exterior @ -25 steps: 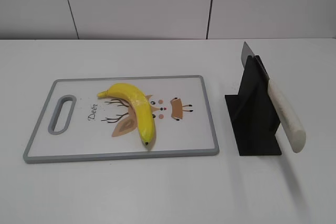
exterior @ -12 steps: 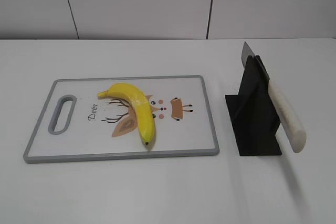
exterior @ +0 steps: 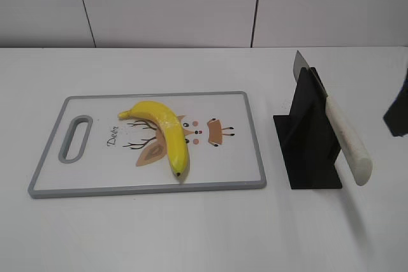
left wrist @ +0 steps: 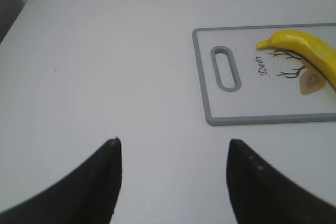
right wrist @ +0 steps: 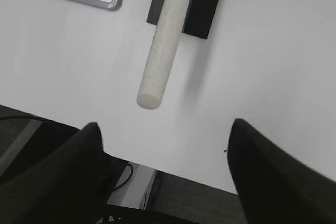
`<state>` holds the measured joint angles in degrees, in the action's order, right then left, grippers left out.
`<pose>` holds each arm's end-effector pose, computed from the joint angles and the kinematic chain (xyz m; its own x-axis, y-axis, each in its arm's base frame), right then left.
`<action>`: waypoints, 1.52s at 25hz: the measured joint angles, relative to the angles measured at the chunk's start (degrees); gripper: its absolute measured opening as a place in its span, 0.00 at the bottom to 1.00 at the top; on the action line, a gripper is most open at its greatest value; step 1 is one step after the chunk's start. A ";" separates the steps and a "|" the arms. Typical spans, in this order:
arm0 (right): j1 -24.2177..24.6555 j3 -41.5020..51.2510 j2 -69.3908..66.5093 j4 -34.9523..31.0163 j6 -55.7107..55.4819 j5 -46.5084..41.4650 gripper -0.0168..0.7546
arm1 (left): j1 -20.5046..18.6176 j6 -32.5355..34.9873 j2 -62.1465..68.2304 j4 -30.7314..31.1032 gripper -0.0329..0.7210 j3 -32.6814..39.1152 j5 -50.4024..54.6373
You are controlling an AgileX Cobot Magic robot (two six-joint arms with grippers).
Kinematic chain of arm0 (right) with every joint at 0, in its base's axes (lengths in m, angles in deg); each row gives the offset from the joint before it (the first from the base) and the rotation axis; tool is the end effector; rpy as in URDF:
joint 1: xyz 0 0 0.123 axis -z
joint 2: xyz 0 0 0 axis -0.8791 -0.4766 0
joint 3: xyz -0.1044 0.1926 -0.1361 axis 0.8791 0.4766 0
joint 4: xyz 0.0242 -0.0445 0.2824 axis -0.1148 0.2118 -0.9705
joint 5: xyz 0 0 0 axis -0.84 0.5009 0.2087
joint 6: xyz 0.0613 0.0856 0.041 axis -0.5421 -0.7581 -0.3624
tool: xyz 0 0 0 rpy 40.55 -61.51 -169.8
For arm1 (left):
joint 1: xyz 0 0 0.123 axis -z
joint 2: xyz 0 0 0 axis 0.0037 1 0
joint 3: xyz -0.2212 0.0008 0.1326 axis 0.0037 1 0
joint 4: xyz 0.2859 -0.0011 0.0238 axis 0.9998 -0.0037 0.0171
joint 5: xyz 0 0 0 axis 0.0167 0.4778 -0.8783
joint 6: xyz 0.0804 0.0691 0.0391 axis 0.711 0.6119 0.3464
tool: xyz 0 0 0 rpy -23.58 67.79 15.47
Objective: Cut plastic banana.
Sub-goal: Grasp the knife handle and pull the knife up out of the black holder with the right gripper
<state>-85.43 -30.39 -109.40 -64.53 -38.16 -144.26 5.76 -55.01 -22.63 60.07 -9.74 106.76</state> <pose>0.2401 0.1156 0.2719 -0.9162 -0.2652 -0.3002 -0.3093 0.9446 0.1094 0.0716 -0.0100 0.2786 -0.4712 0.1282 -0.8726 0.1601 0.9854 0.0583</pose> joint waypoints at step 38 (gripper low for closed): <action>0.05 -1.05 -25.74 -1.86 -11.92 8.15 0.24 | 0.00 0.00 0.00 0.40 0.82 0.00 0.00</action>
<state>-85.38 -31.44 -135.14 -66.39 -50.08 -136.10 5.76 -55.01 -22.63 60.47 -9.74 106.76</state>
